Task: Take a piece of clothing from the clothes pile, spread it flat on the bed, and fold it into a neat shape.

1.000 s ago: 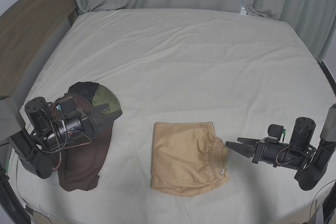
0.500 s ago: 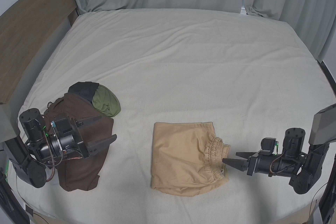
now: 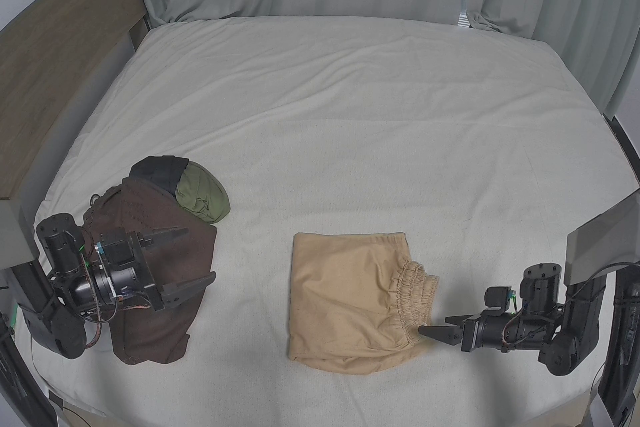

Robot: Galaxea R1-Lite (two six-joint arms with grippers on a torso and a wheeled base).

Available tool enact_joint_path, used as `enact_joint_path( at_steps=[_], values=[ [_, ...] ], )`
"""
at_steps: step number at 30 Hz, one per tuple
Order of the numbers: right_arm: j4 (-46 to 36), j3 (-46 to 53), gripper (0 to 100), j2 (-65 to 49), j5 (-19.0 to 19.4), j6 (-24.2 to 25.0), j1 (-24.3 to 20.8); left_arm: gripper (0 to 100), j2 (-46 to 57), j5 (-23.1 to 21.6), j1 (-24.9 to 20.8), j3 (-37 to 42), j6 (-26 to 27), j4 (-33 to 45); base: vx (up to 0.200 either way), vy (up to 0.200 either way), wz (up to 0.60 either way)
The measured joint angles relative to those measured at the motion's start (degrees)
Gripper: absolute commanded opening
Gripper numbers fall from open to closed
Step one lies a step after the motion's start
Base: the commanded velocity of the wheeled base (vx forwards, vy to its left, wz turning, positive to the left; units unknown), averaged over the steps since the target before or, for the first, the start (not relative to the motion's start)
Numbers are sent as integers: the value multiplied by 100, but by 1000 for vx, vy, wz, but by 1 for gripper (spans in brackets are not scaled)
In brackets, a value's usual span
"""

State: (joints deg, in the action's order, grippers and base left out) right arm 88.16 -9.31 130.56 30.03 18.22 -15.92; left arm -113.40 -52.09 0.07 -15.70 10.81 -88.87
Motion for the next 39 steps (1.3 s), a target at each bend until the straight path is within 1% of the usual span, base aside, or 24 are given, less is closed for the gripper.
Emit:
enact_joint_path(
  at_steps=[13, 19, 25, 27, 33, 39],
  values=[
    [-2, -396, 100, 618, 0, 104, -61, 100, -46, -13, 15, 11, 11, 2, 0, 0, 0],
    [2, -562, 100, 867, 0, 512, -202, 100, -55, -11, 20, 22, -1, 2, 0, 0, 0],
    [5, -686, 100, 940, -2, 1141, -441, 100, -46, -13, 17, 24, -11, 2, 0, 0, 0],
    [0, -761, 100, 955, 0, 1251, -527, 100, -39, -11, 15, 27, -6, 2, 0, 0, 0],
    [-2, -894, 100, 979, 0, 1308, -645, 100, -30, -13, 17, 20, -9, 5, 0, 0, 0],
    [2, -940, 100, 985, 0, 1308, -657, 100, -24, -5, 20, -4, 5, 2, 0, 0, 0]
  ],
)
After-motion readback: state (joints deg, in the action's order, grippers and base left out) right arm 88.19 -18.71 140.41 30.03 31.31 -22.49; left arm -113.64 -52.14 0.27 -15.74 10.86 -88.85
